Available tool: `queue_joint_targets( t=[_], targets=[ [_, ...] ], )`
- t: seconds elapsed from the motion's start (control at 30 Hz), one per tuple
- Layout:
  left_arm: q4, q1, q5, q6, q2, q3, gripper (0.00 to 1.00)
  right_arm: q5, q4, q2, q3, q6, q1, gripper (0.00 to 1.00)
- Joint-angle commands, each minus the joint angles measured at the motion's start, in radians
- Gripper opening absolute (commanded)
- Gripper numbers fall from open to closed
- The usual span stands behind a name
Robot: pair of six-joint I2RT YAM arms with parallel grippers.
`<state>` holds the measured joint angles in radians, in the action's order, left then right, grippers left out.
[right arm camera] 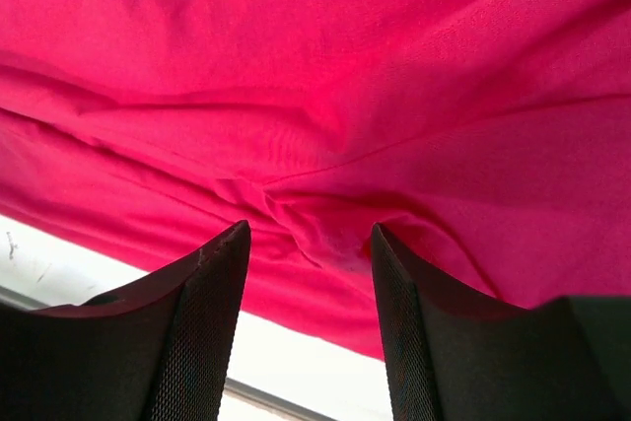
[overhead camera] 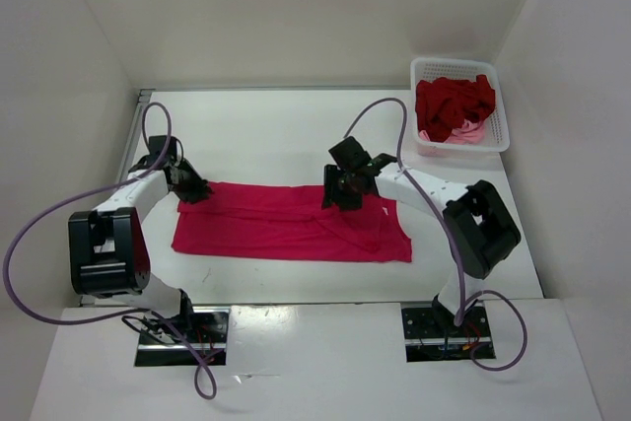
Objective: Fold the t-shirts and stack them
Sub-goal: Fold the other side of the tshirt into a rectangle
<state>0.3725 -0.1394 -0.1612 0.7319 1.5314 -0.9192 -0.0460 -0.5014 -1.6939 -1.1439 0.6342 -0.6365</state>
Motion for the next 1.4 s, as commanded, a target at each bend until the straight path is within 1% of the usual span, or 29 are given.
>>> queue_joint_targets(
  t=[0.0,0.07,0.17,0.27,0.3,0.33,0.4,0.5,0.53,0.63,0.7,0.73,0.83,1.0,1.07,1.17,1.2,1.23,1.27,1.3,1.37],
  targets=[
    [-0.023,0.004,0.003,-0.034,-0.040,0.020,0.29,0.043,0.038,-0.021,-0.034,-0.005,-0.015,0.58],
    [-0.023,0.004,-0.007,-0.034,-0.040,0.020,0.29,0.107,0.017,-0.021,-0.022,-0.005,-0.041,0.58],
    [-0.023,0.014,-0.017,-0.034,-0.060,0.029,0.29,0.162,0.004,-0.010,0.000,0.004,-0.042,0.58],
    [-0.023,0.034,-0.017,-0.034,-0.070,0.029,0.29,0.175,-0.008,-0.010,0.009,-0.008,-0.042,0.58],
    [-0.023,0.034,-0.017,-0.034,-0.070,0.029,0.29,0.158,-0.008,-0.021,0.009,-0.019,-0.042,0.56],
    [-0.023,0.044,-0.017,-0.034,-0.070,0.020,0.29,0.132,-0.008,-0.021,0.009,-0.019,-0.042,0.50],
    [-0.023,0.044,-0.026,-0.034,-0.070,0.020,0.29,0.132,-0.023,-0.036,0.000,-0.019,-0.051,0.37],
    [-0.014,0.044,-0.026,-0.034,-0.070,0.010,0.29,0.132,-0.023,-0.026,0.009,-0.019,-0.051,0.35],
    [-0.014,0.044,-0.026,-0.034,-0.070,0.000,0.29,0.132,-0.034,-0.026,0.009,-0.030,-0.051,0.32],
    [-0.014,0.044,-0.035,-0.025,-0.079,-0.010,0.29,0.121,-0.055,-0.015,0.027,-0.039,-0.051,0.16],
    [-0.014,0.044,-0.044,-0.025,-0.079,-0.020,0.29,0.121,-0.068,0.008,0.038,-0.050,-0.051,0.10],
    [-0.004,0.044,-0.044,-0.025,-0.079,-0.032,0.29,0.121,-0.089,0.025,0.038,-0.050,-0.051,0.04],
    [-0.004,0.044,-0.055,-0.025,-0.089,-0.043,0.29,0.052,-0.114,0.075,0.070,-0.062,-0.051,0.00],
    [0.005,0.044,-0.055,-0.025,-0.099,-0.064,0.29,-0.009,-0.173,0.137,0.115,-0.071,-0.078,0.00],
    [0.014,0.044,-0.066,-0.025,-0.099,-0.073,0.29,-0.043,-0.174,0.166,0.147,-0.071,-0.090,0.00],
    [0.014,0.044,-0.066,-0.025,-0.109,-0.082,0.29,-0.077,-0.183,0.187,0.147,-0.045,-0.118,0.00],
    [0.014,0.044,-0.066,-0.025,-0.109,-0.083,0.29,-0.077,-0.183,0.188,0.147,-0.045,-0.118,0.04],
    [0.014,0.044,-0.066,-0.025,-0.109,-0.083,0.29,-0.019,-0.183,0.201,0.147,-0.035,-0.118,0.12],
    [0.005,0.044,-0.066,-0.025,-0.109,-0.072,0.29,0.001,-0.183,0.201,0.122,-0.034,-0.109,0.22],
    [0.005,0.044,-0.066,-0.025,-0.109,-0.072,0.29,0.001,-0.174,0.210,0.110,-0.034,-0.070,0.37],
    [-0.004,0.044,-0.066,-0.025,-0.100,-0.063,0.29,0.001,-0.151,0.197,0.072,-0.034,-0.040,0.45]
  ],
)
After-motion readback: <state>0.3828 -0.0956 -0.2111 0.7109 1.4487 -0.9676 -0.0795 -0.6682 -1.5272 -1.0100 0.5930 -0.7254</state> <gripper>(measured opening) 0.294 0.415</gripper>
